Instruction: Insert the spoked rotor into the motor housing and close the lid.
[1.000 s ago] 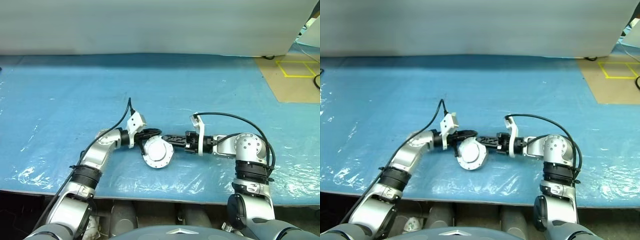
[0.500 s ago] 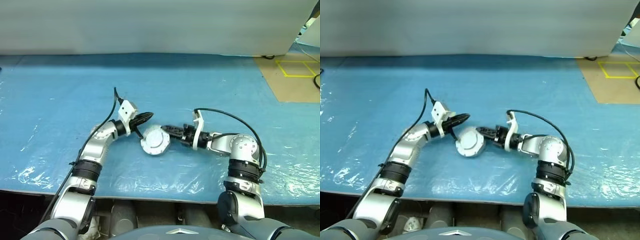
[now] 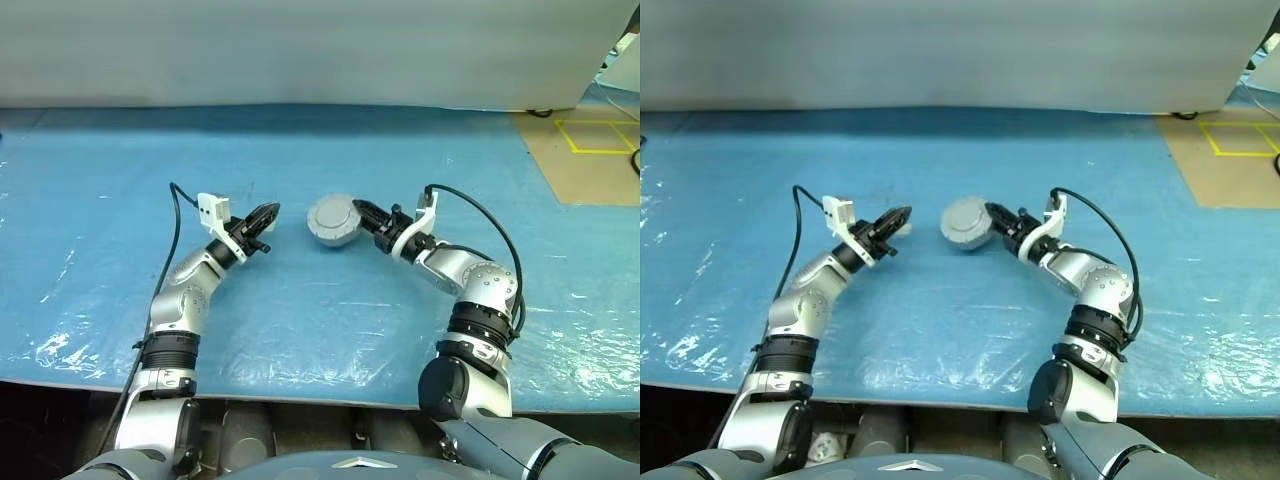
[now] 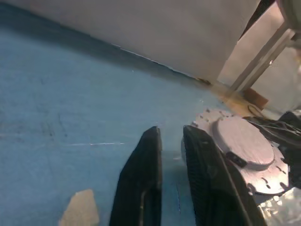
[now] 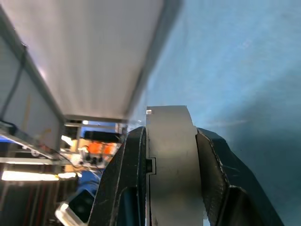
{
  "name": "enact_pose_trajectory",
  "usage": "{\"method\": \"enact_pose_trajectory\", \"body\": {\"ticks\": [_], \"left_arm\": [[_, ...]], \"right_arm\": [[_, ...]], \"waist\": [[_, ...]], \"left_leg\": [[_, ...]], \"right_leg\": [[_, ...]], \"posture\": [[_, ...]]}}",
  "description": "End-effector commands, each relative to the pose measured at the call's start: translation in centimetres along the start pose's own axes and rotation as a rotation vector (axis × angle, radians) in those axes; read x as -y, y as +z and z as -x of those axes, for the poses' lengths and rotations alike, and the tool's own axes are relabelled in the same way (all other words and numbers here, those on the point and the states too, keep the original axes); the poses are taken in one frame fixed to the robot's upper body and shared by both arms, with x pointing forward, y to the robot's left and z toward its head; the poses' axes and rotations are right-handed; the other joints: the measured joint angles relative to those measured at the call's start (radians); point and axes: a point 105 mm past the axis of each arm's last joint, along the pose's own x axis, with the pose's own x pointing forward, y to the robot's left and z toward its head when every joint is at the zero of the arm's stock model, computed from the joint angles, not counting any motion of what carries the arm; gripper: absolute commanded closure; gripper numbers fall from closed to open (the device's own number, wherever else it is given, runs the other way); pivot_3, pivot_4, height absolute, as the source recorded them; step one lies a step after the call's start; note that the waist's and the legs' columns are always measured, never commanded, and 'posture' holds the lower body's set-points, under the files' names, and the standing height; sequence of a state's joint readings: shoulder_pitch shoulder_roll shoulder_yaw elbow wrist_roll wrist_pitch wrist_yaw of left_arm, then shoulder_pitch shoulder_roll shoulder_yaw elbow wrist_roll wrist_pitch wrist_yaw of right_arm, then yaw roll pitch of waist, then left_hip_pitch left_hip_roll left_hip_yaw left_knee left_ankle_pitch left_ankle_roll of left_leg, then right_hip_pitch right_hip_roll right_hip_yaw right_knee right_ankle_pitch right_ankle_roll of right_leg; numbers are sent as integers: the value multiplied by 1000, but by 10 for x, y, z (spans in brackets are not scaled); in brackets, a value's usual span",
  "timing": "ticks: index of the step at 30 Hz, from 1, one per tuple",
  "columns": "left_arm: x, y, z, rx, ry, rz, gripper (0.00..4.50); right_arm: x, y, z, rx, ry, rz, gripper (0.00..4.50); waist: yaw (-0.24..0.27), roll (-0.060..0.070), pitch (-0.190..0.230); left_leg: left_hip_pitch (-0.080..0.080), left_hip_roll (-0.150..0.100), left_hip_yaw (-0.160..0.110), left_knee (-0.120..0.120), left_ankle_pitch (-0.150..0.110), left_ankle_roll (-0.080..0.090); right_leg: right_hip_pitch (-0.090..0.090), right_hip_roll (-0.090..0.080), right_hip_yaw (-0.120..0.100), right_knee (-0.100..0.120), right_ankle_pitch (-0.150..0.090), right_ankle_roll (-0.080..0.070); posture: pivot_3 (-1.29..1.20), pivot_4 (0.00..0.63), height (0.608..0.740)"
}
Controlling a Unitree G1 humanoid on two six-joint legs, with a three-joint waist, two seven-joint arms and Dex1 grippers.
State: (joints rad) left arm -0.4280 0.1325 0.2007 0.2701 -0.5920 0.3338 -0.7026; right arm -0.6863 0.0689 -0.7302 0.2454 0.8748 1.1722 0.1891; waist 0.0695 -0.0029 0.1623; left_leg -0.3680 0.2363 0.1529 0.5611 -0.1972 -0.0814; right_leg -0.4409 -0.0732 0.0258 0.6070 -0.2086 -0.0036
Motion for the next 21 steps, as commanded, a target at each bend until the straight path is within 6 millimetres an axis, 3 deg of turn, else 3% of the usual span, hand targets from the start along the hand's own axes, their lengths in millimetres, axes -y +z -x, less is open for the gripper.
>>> {"method": "enact_pose_trajectory", "body": {"ticks": [1, 8, 13, 21], "left_arm": [[20, 13, -6, 68, -62, 106, 2605], [33, 26, -13, 177, -90, 315, 53], [27, 18, -14, 123, -46, 389, 53], [39, 16, -22, 89, -86, 438, 53]], "right_arm": [[-40, 15, -7, 75, 184, -20, 3383], [-51, 17, -12, 100, 238, -37, 3383], [-60, 13, -12, 90, 297, -52, 3383], [-70, -1, -14, 21, 339, -23, 3383]], "waist": [[0, 0, 0], [0, 0, 0], [-1, 0, 0], [1, 0, 0]], "left_leg": [[0, 0, 0, 0, 0, 0], [-1, 0, 0, 0, 0, 0], [0, 0, 0, 0, 0, 0], [-1, 0, -1, 0, 0, 0]], "right_leg": [[0, 0, 0, 0, 0, 0], [0, 0, 0, 0, 0, 0], [0, 0, 0, 0, 1, 1], [0, 0, -1, 0, 1, 1]], "posture": [[0, 150, 740], [0, 150, 740], [0, 150, 740], [0, 150, 740]]}}
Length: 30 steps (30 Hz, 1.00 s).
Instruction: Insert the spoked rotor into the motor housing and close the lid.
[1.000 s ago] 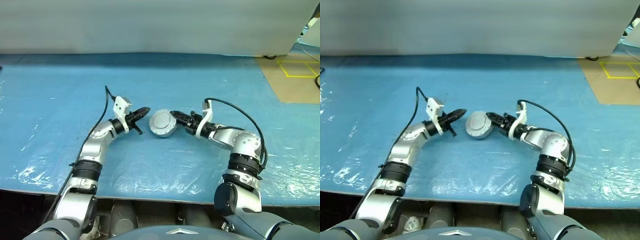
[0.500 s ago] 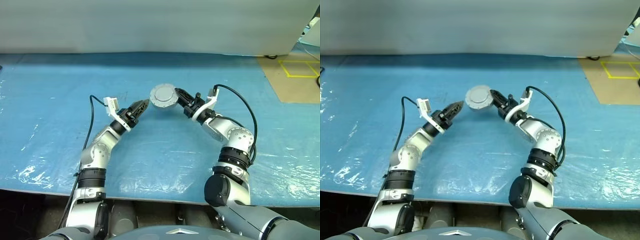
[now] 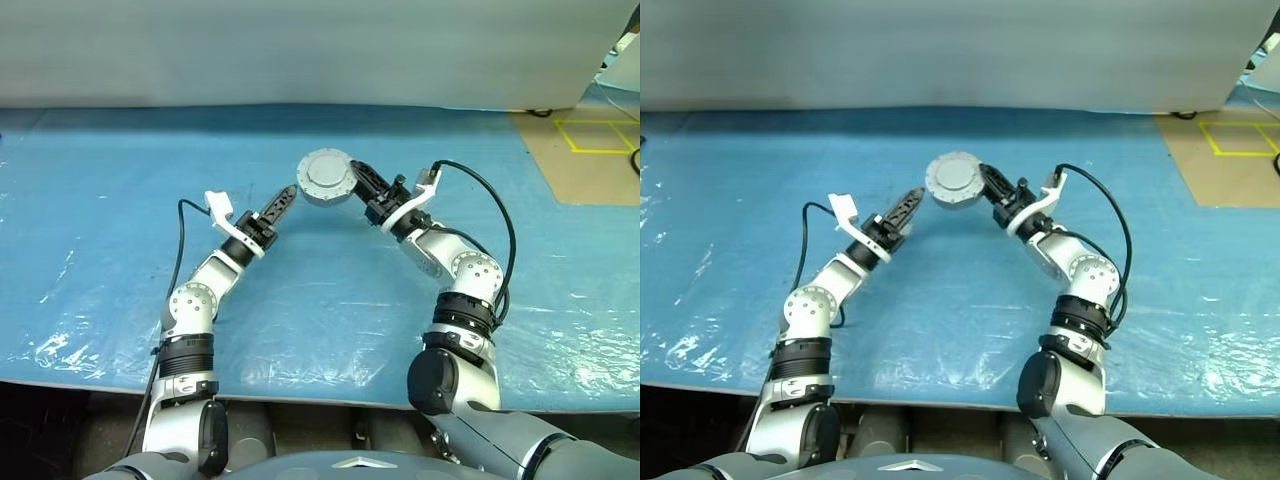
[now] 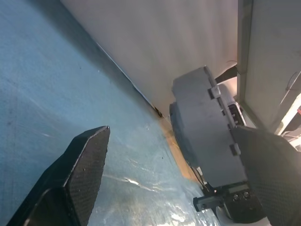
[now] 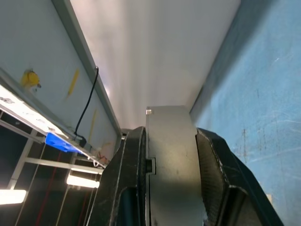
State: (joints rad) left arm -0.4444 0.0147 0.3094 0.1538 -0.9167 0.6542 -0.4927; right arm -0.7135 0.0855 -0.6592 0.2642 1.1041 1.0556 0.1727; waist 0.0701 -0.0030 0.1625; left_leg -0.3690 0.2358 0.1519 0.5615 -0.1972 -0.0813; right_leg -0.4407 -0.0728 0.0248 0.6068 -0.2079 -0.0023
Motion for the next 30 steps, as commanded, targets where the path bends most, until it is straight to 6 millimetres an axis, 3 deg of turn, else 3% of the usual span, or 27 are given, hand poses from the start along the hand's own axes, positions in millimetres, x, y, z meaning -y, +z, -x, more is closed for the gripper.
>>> {"method": "enact_pose_trajectory", "body": {"ticks": [1, 8, 16, 19, 22, 30], "left_arm": [[17, 3, -10, 5, -67, 11, 53], [36, -4, -16, -17, -169, 96, 53], [34, -12, -15, -57, -162, 104, 53], [33, -11, -17, -43, -149, 117, 671], [33, -16, -19, -67, -152, 120, 1690], [35, -20, -20, -75, -164, 139, 1825]], "right_arm": [[-28, -7, -6, -40, 126, 32, 3383], [-19, -14, -7, -53, 80, 52, 3383], [-22, -19, -8, -75, 101, 52, 3383], [-24, -21, -8, -88, 113, 48, 3383], [-28, -27, -8, -121, 135, 54, 3383], [-30, -31, -6, -146, 151, 56, 3383]], "waist": [[1, 0, 0], [-1, 0, 0], [0, 0, 0], [0, 0, 0], [1, 0, 0], [1, 0, 0]], "left_leg": [[0, 0, 0, 0, 0, 0], [-1, -1, -1, 1, 0, 0], [-1, -1, -1, 1, 0, 0], [-1, -1, -1, 1, 0, 0], [-1, -1, -1, 1, 0, 0], [-1, -1, -2, 2, 0, 0]], "right_leg": [[0, 0, 0, 0, 0, 0], [0, 0, 0, 0, 0, 0], [0, 0, 0, 0, 0, 1], [0, 0, 0, 0, 0, 1], [0, 0, 0, 0, 0, 1], [0, 0, 0, 1, 1, 1]], "posture": [[0, 150, 740], [0, 150, 740], [0, 150, 740], [0, 150, 740], [0, 150, 740], [0, 150, 740]]}}
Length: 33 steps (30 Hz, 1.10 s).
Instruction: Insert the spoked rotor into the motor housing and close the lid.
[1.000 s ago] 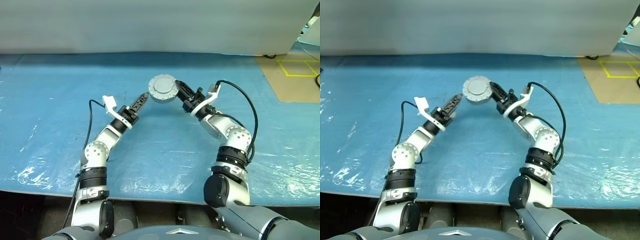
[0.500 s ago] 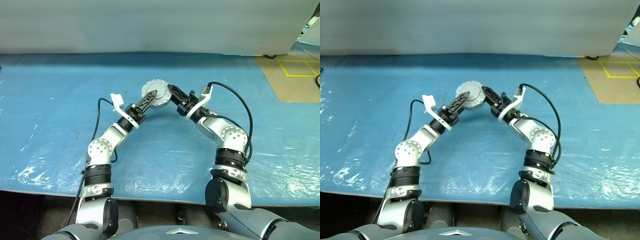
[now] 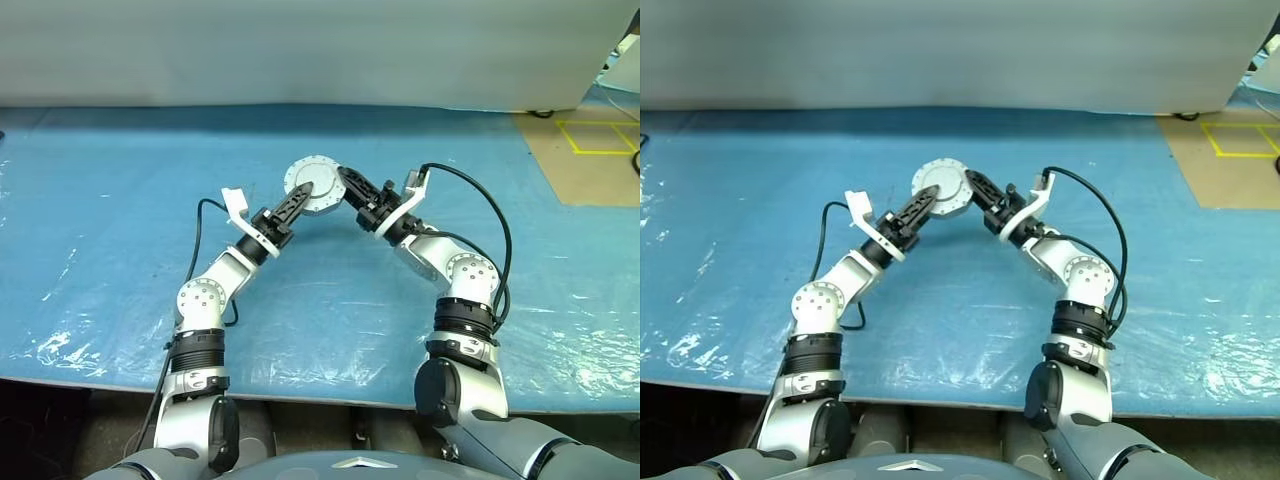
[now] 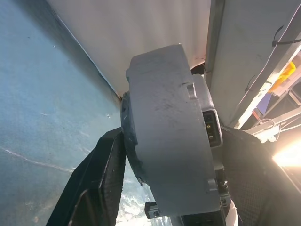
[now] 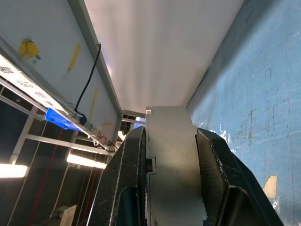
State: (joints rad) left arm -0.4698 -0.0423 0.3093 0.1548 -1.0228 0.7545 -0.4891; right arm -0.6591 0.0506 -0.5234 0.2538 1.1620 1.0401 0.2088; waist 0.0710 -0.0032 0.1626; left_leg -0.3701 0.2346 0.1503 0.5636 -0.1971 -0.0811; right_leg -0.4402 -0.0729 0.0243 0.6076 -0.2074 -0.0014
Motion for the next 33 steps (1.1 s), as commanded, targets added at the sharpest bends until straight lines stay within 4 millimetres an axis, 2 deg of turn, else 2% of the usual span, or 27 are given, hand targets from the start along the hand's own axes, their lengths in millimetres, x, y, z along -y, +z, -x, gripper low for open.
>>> {"method": "enact_pose_trajectory", "body": {"ticks": [1, 8, 9, 10, 14, 19, 21, 23, 27, 30, 33], "left_arm": [[10, -7, -10, -43, -39, -20, 1827], [20, -8, -14, -22, -89, 29, 1838], [20, -7, -13, -17, -88, 29, 1838], [19, -6, -13, -8, -87, 31, 1838], [21, 2, -12, 51, -103, 66, 1838], [21, 15, -11, 136, -106, 101, 1838], [18, 26, -9, 201, -93, 116, 1838], [11, 42, -5, 290, -68, 130, 1838], [-16, 83, 13, 527, 72, 84, 1838], [-36, 121, 38, 723, 215, -4, 1838], [-51, 139, 55, 812, 324, -65, 1838]], "right_arm": [[-30, -12, -8, -65, 127, 36, 3383], [-33, -15, -8, -80, 137, 68, 3383], [-35, -16, -8, -82, 141, 79, 2646], [-36, -16, -9, -81, 143, 87, 2437], [-36, -10, -12, -57, 131, 107, 1044], [-31, -1, -12, -1, 102, 106, 1044], [-28, 4, -12, 24, 87, 107, 1044], [-26, 9, -12, 52, 73, 107, 1044], [-24, 14, -12, 80, 58, 119, 1044], [-24, 15, -12, 84, 55, 127, 1044], [-24, 14, -13, 78, 55, 136, 1044]], "waist": [[0, 0, 0], [0, 0, 0], [0, 0, 0], [0, 0, 0], [0, 0, 0], [0, 0, 0], [0, 0, 0], [0, 0, 0], [-4, 0, 0], [-4, 0, 0], [-1, -2, 1]], "left_leg": [[0, 0, 0, 0, 0, 0], [0, 0, 0, 1, 0, 0], [0, 0, 0, 1, 0, 0], [0, 0, 0, 1, 0, 0], [0, 0, 0, 1, 0, 0], [0, 0, 0, 1, 0, 0], [0, 0, 0, 1, 0, 0], [0, 0, 0, 2, 0, 0], [0, 0, -1, 2, 0, 0], [1, 1, -1, 2, 0, 0], [0, 0, -1, 2, 0, 0]], "right_leg": [[0, 0, 0, 0, 0, 0], [0, 0, 0, 0, 0, 0], [0, 0, 0, 0, 0, 0], [0, 0, 0, 0, 0, 0], [0, 0, 0, 0, 0, 0], [0, 0, 0, 0, 0, 0], [0, 0, 0, 1, 0, 0], [0, 0, 0, 1, 0, 0], [1, 0, 1, 1, 0, 0], [1, 0, 1, 1, 1, 1], [1, 1, 1, 0, 1, 2]], "posture": [[0, 150, 740], [0, 150, 740], [0, 150, 740], [0, 150, 740], [0, 150, 740], [0, 150, 740], [0, 150, 740], [0, 150, 740], [0, 150, 740], [0, 150, 740], [0, 150, 740]]}}
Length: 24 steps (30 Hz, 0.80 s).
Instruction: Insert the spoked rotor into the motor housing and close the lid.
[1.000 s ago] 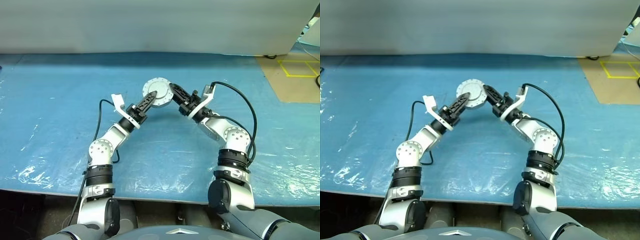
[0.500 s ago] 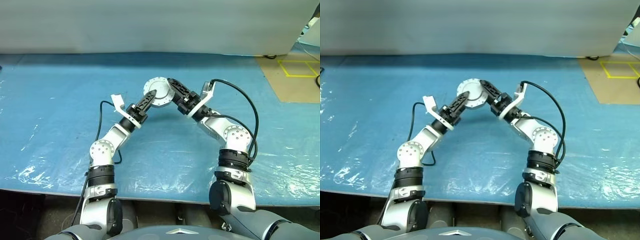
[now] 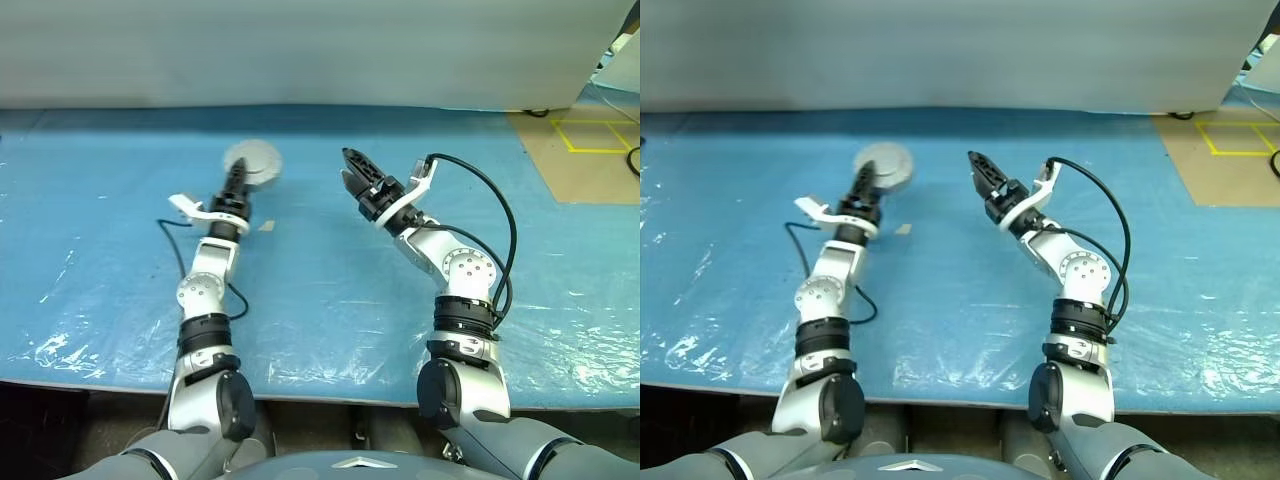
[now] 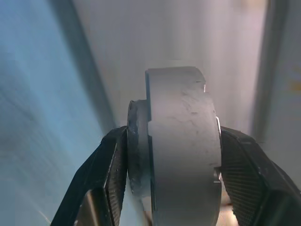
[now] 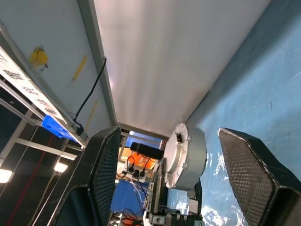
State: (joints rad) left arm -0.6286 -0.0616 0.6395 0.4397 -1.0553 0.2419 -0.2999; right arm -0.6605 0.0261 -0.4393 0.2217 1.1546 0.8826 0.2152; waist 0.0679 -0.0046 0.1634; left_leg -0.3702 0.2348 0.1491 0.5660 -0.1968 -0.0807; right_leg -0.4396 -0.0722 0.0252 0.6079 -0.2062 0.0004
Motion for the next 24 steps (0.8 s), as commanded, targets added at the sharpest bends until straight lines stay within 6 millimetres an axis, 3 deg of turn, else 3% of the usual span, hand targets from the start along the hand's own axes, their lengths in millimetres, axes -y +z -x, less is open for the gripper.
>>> {"method": "enact_pose_trajectory", "body": {"ticks": [1, 7, 22, 24], "left_arm": [[5, 33, -9, 149, 4, -103, 1838], [-21, 57, -2, 241, 122, -186, 1838], [-44, 62, 12, 296, 237, -218, 1838], [-46, 67, 14, 320, 258, -229, 1258]], "right_arm": [[-15, 1, -7, -10, 57, 26, 1044], [-21, -5, -8, -38, 89, 30, 1044], [-20, -12, -8, -79, 83, 68, 1044], [-20, -13, -8, -83, 81, 74, 1001]], "waist": [[4, -1, 1], [24, -7, 4], [25, -9, 5], [25, -9, 5]], "left_leg": [[-1, 0, 0, 0, 0, 0], [-4, 0, -2, 2, 0, 0], [-1, 2, -2, 6, 0, 0], [-1, 2, -2, 6, 0, 0]], "right_leg": [[0, 0, 0, 0, 0, 0], [0, -1, -3, -1, 0, 0], [1, -1, -4, 5, 0, 0], [1, -1, -4, 6, 0, 0]], "posture": [[0, 150, 740], [0, 150, 740], [0, 150, 740], [0, 150, 740]]}}
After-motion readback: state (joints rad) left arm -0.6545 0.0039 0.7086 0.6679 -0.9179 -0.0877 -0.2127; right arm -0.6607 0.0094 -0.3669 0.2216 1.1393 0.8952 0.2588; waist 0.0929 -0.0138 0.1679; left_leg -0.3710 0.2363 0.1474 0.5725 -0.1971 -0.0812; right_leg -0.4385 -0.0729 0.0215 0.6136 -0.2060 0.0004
